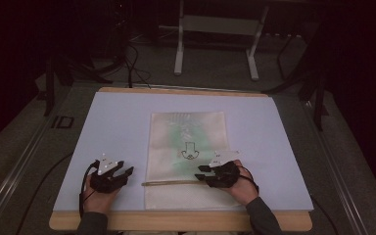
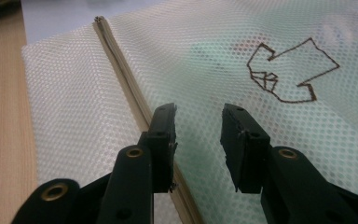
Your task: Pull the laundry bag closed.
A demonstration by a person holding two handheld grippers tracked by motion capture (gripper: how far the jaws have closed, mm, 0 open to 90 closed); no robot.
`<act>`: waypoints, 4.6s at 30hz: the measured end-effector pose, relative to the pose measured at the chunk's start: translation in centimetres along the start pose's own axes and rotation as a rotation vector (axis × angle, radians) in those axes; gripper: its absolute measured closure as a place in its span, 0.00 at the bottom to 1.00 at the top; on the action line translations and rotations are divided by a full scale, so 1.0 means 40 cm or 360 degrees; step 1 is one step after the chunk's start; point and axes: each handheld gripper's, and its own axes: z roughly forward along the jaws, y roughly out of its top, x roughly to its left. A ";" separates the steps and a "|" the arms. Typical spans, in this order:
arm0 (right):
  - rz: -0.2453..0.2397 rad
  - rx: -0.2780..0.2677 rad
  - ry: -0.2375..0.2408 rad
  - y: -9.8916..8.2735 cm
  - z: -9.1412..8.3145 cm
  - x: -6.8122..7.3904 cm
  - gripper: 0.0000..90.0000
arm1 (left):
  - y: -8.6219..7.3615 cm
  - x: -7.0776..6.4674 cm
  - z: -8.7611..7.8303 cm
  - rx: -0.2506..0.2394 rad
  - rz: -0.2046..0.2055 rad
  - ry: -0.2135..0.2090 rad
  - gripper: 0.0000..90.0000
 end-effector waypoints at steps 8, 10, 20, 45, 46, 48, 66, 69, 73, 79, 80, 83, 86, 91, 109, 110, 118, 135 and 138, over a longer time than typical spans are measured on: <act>-0.0018 0.0001 0.0017 0.010 0.009 0.007 0.72 | 0.000 0.000 -0.001 -0.0001 0.0004 -0.0005 0.58; -0.0027 0.0004 0.0021 0.014 0.011 0.010 0.72 | 0.000 0.000 -0.001 -0.0001 0.0005 -0.0006 0.58; -0.0064 0.0017 0.0046 0.034 0.021 0.023 0.72 | 0.000 0.000 -0.001 -0.0001 0.0006 -0.0008 0.58; -0.0155 0.0028 0.0119 0.092 0.062 0.058 0.71 | -0.001 0.004 -0.002 -0.0010 -0.0011 -0.0035 0.59; -0.0156 0.0027 0.0122 0.094 0.063 0.059 0.71 | -0.001 0.004 -0.002 -0.0011 -0.0011 -0.0036 0.59; -0.0165 0.0028 0.0128 0.099 0.068 0.062 0.71 | -0.001 0.004 -0.002 -0.0010 -0.0011 -0.0036 0.59; -0.0210 0.0022 0.0158 0.142 0.095 0.080 0.70 | -0.001 0.004 -0.002 -0.0010 -0.0011 -0.0037 0.59; -0.0223 0.0026 0.0170 0.151 0.104 0.087 0.70 | -0.001 0.004 -0.002 -0.0011 -0.0011 -0.0038 0.59; -0.0227 0.0022 0.0180 0.159 0.112 0.092 0.70 | -0.001 0.004 -0.002 -0.0011 -0.0011 -0.0038 0.59; -0.0240 0.0029 0.0193 0.170 0.124 0.099 0.70 | -0.001 0.004 -0.002 -0.0013 -0.0012 -0.0040 0.59; -0.0241 0.0028 0.0197 0.172 0.126 0.100 0.70 | -0.001 0.004 -0.002 -0.0013 -0.0012 -0.0039 0.59; -0.0246 0.0033 0.0205 0.177 0.133 0.104 0.70 | -0.001 0.004 -0.002 -0.0014 -0.0014 -0.0042 0.59; -0.0248 0.0036 0.0201 0.182 0.142 0.106 0.72 | -0.001 0.004 -0.002 -0.0012 -0.0012 -0.0043 0.59; -0.0277 0.0049 0.0196 0.194 0.159 0.114 0.78 | -0.001 0.005 -0.002 -0.0015 -0.0014 -0.0044 0.59; -0.0294 0.0109 0.0254 0.207 0.228 0.134 0.83 | -0.001 0.006 -0.003 -0.0019 -0.0019 -0.0051 0.59; -0.0303 0.0109 0.0259 0.209 0.232 0.135 0.83 | -0.001 0.006 -0.003 -0.0019 -0.0019 -0.0051 0.59; -0.0320 0.0135 0.0281 0.220 0.261 0.150 0.83 | -0.002 0.007 -0.004 -0.0025 -0.0027 -0.0056 0.58; -0.0372 0.0200 0.0294 0.239 0.320 0.178 0.84 | -0.002 0.008 -0.004 -0.0028 -0.0028 -0.0065 0.58; -0.0381 0.0219 0.0293 0.242 0.327 0.184 0.83 | -0.002 0.008 -0.005 -0.0030 -0.0028 -0.0066 0.58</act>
